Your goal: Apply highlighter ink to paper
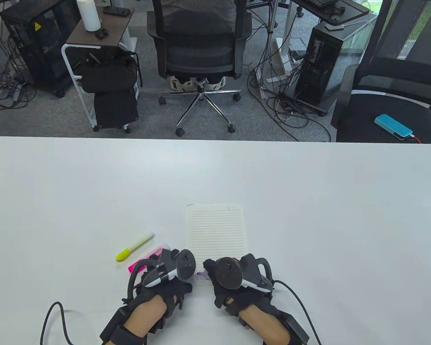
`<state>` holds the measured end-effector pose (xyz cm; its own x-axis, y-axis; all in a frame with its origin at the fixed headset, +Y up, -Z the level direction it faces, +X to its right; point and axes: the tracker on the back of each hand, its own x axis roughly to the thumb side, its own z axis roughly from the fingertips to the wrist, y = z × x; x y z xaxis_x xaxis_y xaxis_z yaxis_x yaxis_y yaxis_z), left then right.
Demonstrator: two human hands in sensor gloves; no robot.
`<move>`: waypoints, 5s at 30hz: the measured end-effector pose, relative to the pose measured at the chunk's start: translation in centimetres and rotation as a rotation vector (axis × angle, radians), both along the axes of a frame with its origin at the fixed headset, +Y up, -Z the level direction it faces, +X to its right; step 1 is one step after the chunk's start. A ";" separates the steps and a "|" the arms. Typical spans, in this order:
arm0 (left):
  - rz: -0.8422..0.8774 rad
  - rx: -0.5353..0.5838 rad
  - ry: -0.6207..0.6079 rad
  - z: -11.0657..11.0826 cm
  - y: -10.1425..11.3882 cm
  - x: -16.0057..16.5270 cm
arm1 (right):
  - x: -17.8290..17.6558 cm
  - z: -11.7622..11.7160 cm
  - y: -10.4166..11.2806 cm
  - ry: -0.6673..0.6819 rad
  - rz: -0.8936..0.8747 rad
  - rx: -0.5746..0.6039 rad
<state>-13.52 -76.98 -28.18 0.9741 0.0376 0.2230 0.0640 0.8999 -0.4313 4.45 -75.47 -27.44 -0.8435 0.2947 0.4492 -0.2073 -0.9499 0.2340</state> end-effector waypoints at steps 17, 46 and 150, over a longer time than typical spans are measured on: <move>0.002 -0.002 -0.001 0.0 0.0 0.0 | 0.0 0.0 0.6 0.002 0.024 -0.047; 0.008 -0.007 0.001 0.0 0.0 0.0 | -0.6 0.0 0.5 -0.031 0.066 0.015; 0.014 -0.019 -0.002 -0.2 -0.2 -0.1 | -1.3 0.0 0.6 -0.049 0.110 0.015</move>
